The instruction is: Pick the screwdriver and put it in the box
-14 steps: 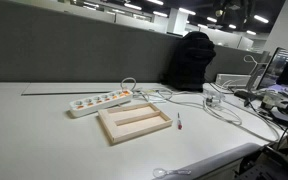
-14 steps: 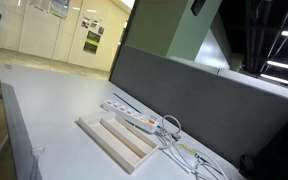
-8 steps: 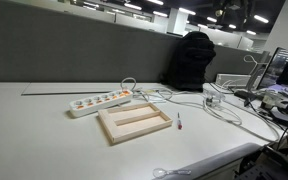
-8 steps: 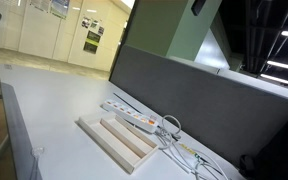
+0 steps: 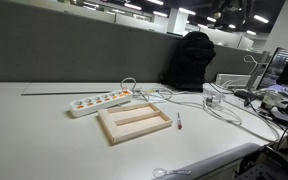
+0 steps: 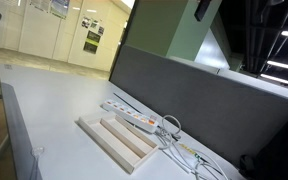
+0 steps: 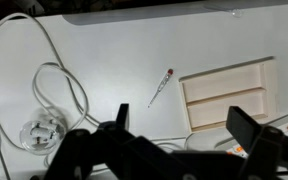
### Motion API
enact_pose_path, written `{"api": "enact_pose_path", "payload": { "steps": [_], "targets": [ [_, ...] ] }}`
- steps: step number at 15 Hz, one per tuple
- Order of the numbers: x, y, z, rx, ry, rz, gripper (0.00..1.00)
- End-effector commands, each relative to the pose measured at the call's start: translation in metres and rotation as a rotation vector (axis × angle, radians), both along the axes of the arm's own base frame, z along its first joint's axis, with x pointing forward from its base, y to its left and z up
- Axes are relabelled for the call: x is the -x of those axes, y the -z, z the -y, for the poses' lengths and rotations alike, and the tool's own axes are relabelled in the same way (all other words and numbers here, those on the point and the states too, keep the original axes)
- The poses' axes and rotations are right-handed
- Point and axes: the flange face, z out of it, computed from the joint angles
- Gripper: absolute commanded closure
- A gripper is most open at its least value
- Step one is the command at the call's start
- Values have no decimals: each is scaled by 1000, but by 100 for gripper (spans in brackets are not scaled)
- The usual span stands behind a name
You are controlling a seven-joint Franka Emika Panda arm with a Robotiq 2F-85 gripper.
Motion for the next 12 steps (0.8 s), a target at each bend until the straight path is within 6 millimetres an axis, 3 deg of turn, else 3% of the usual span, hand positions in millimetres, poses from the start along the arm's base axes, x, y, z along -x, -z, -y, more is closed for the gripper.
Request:
{"api": "enact_pose_path", "payload": {
  "steps": [1, 6, 12],
  "targets": [
    [-12, 23, -3, 103, 107, 85, 0],
    [-26, 82, -19, 177, 233, 213, 0],
    [-21, 165, -36, 125, 385, 159, 0]
  ]
}}
